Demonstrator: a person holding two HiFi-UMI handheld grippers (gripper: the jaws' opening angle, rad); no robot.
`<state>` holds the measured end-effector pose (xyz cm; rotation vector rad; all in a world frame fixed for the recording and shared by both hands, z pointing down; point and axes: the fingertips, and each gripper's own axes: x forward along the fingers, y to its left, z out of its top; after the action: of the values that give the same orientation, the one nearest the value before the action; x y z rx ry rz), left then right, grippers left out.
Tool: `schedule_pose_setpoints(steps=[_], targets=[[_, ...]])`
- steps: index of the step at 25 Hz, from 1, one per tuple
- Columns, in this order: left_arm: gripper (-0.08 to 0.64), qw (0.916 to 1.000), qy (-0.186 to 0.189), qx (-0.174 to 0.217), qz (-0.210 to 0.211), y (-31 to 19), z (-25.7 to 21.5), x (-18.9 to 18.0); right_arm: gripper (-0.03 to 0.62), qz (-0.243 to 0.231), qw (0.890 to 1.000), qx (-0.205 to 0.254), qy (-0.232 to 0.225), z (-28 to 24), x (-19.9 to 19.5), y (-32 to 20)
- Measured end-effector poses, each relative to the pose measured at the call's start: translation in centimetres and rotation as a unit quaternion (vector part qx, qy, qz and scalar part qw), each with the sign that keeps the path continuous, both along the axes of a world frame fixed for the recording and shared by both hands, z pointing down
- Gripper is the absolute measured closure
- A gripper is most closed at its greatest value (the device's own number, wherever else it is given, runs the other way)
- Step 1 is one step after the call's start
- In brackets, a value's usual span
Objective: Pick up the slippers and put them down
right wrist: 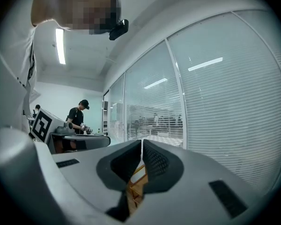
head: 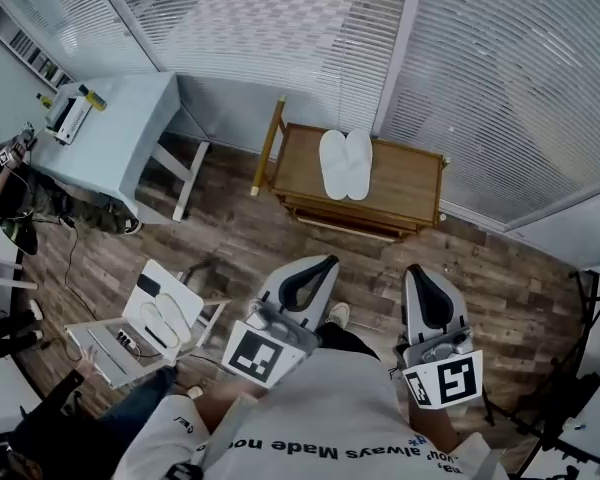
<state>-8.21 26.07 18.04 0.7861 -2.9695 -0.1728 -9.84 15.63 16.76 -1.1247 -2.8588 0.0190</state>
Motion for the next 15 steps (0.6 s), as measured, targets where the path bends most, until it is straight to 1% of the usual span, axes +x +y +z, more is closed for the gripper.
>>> schedule_pose_setpoints(steps=[7,12,15], targets=[[0.548,0.9999,0.010,-0.002,-0.011,-0.4,0.5,-3.1,0.574,-0.016,1.000,0.000,0.010,0.7,-3.4,0.1],[0.548,0.9997,0.011,0.002,-0.023,1.4,0.8,-5.7,0.574,-0.024,1.000,-0.002,0.014,1.3,-5.9,1.8],[0.548,0.9997,0.008,0.003,-0.022,2.5,0.9,-7.8,0.575,-0.023,1.000,-0.001,0.012,1.4,-7.9,2.9]])
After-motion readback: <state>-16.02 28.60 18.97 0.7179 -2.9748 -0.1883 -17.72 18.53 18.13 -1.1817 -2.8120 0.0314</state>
